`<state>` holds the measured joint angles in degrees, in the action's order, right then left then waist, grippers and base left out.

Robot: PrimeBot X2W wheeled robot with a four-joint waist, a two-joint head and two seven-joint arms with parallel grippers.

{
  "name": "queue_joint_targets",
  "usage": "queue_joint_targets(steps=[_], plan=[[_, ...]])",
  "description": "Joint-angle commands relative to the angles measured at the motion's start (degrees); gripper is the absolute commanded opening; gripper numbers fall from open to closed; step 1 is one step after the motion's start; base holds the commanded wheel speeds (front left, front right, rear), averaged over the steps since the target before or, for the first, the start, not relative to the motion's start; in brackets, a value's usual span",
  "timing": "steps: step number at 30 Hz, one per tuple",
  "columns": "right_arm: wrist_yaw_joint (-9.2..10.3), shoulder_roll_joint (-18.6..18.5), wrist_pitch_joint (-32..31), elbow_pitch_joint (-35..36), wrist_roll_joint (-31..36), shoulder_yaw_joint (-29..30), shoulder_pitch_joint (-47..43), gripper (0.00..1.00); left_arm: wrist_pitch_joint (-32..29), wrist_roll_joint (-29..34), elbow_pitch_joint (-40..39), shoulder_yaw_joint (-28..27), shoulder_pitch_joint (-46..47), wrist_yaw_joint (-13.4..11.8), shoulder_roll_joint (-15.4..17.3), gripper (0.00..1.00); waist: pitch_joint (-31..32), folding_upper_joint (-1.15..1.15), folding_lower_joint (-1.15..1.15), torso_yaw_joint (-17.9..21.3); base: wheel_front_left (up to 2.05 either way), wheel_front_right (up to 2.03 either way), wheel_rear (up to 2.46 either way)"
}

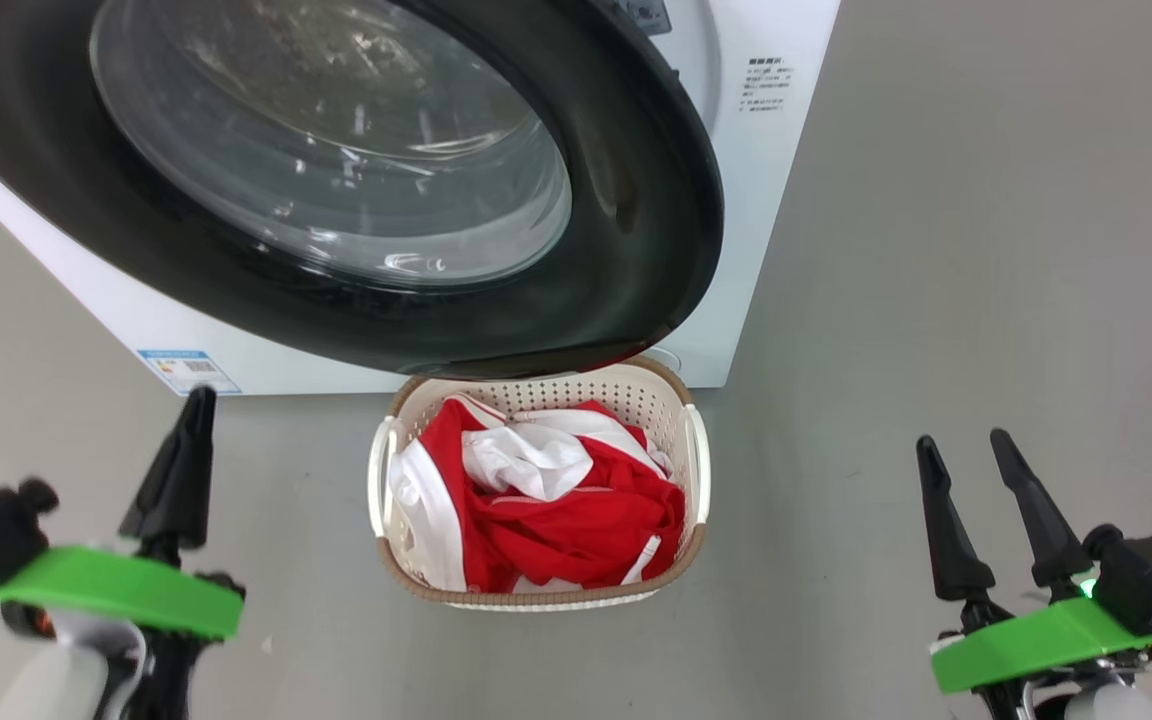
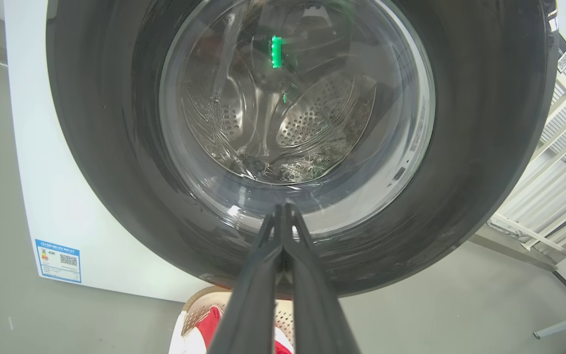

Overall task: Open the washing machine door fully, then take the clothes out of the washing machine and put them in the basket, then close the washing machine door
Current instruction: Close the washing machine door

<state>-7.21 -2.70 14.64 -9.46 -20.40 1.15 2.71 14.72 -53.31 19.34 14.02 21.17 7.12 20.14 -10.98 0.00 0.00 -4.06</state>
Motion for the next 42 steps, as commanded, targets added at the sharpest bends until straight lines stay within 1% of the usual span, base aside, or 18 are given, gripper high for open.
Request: queue_joint_targets(steps=[1,4,5,6,7,8,10,12,13,14,15,24,30,35,42], plan=[[-0.28,-0.18,0.36,1.49,0.66,-0.83,-0.92,1.00,0.28,1.72,-1.34,-3.42,-1.55,0.36,1.56,0.00,0.60,0.00,0.00,-0.02,0.00,0.00,0.00],[-0.28,-0.18,0.36,1.49,0.61,-0.52,-1.92,1.00,0.28,3.30,-1.02,-5.52,-4.02,0.36,0.78,0.00,1.17,0.00,0.00,-0.09,0.00,0.00,0.00],[-0.28,-0.18,0.36,1.45,0.58,-0.45,-2.22,1.00,0.28,4.11,-1.06,-5.99,-4.79,0.36,0.69,0.06,1.35,0.00,0.00,-0.10,0.00,0.00,0.00],[-0.28,-0.18,0.36,1.42,0.57,-0.40,-2.48,1.00,0.28,4.84,-1.13,-6.45,-5.53,0.36,0.53,0.16,1.50,0.00,0.00,-0.09,0.00,0.00,0.00],[-0.28,-0.18,0.36,1.40,0.55,-0.35,-2.72,1.00,0.28,5.43,-1.16,-6.99,-6.24,0.36,0.30,0.29,1.65,0.00,0.00,-0.08,0.00,0.00,0.00],[-0.28,-0.18,0.36,1.36,0.52,-0.30,-2.94,1.00,0.28,6.28,-1.12,-7.38,-6.91,0.36,0.23,0.37,1.80,0.00,0.00,-0.07,0.00,0.00,0.00],[-0.28,-0.18,0.36,1.33,0.47,-0.18,-3.35,1.00,0.28,8.39,-1.25,-8.31,-8.03,0.36,0.03,0.46,2.08,0.00,0.00,-0.04,0.00,0.00,0.00],[-0.28,-0.18,0.36,1.28,0.42,-0.05,-3.80,1.00,0.28,10.50,-1.27,-9.55,-9.10,0.36,-0.35,0.77,2.45,0.00,0.00,0.01,0.00,0.00,0.00],[-0.28,-0.18,0.36,1.29,0.39,0.04,-4.04,1.00,0.28,11.68,-1.39,-10.07,-9.57,0.36,-0.56,0.85,2.58,0.00,0.00,0.05,0.00,0.00,0.00],[-0.28,-0.18,0.36,1.29,0.39,0.04,-4.04,1.00,0.28,11.68,-1.39,-10.07,-9.57,0.36,-0.56,0.85,2.58,0.00,0.00,0.05,0.00,0.00,0.00],[-0.28,-0.18,0.36,1.30,0.37,0.14,-4.28,1.00,0.28,12.76,-1.55,-10.49,-10.05,0.36,-0.82,1.00,2.75,0.00,0.00,0.06,0.00,0.00,0.00],[-0.28,-0.18,0.36,1.74,0.22,0.94,-5.76,1.00,0.28,23.30,-4.07,-15.47,-12.85,0.36,-3.03,1.00,3.58,0.00,0.00,-0.09,0.00,0.00,0.00],[-0.28,-0.18,0.36,2.24,0.09,1.27,-6.34,1.00,0.28,28.57,-6.03,-18.30,-14.61,0.36,-4.90,1.00,4.07,0.00,0.00,-0.29,0.00,0.00,0.00],[-0.28,-0.18,0.36,2.09,-0.15,1.05,-6.62,1.00,0.28,30.36,-5.61,-18.85,-15.72,0.36,-6.47,1.00,4.20,0.00,0.00,-0.48,0.00,0.00,0.00],[-0.28,-0.18,0.36,2.18,-0.16,1.03,-6.45,1.00,0.28,31.30,-5.64,-18.90,-15.84,0.36,-7.11,1.00,3.91,0.00,0.00,-0.78,0.00,0.00,0.00]])
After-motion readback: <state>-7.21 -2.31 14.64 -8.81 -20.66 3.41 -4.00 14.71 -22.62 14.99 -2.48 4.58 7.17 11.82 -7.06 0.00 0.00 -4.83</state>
